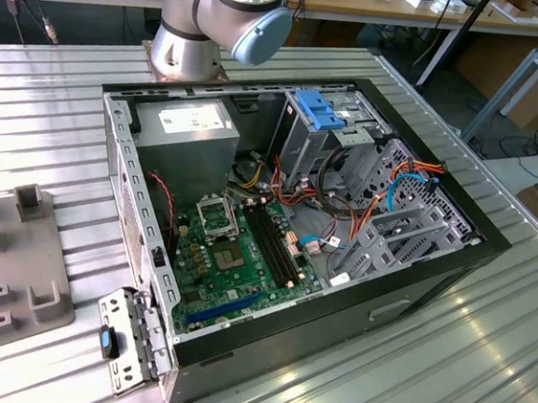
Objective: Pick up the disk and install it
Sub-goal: 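Pick up the disk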
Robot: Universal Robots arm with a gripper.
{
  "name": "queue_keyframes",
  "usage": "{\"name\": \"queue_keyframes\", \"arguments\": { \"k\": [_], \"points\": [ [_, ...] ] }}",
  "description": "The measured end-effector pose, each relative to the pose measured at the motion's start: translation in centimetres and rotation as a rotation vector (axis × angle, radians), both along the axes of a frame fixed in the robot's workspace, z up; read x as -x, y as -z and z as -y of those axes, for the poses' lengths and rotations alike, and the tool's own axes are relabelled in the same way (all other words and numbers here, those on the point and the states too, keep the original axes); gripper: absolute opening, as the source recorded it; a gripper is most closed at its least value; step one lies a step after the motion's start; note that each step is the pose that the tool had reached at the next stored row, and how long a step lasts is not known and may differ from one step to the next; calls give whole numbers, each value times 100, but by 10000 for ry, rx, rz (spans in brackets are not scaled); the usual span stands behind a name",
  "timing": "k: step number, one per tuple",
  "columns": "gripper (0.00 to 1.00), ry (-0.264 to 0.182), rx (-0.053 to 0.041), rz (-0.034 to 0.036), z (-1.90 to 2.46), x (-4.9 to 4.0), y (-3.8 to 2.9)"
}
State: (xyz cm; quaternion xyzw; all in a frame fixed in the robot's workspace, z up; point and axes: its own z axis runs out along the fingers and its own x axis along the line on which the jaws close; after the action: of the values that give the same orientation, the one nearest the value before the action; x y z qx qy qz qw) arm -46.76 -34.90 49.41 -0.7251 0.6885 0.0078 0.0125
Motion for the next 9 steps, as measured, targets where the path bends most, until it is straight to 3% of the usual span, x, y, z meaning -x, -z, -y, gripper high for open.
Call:
{"name": "queue_keyframes", "arguments": {
  "k": [9],
  "points": [
    [36, 0, 0, 0, 0, 0, -63]
  ]
}}
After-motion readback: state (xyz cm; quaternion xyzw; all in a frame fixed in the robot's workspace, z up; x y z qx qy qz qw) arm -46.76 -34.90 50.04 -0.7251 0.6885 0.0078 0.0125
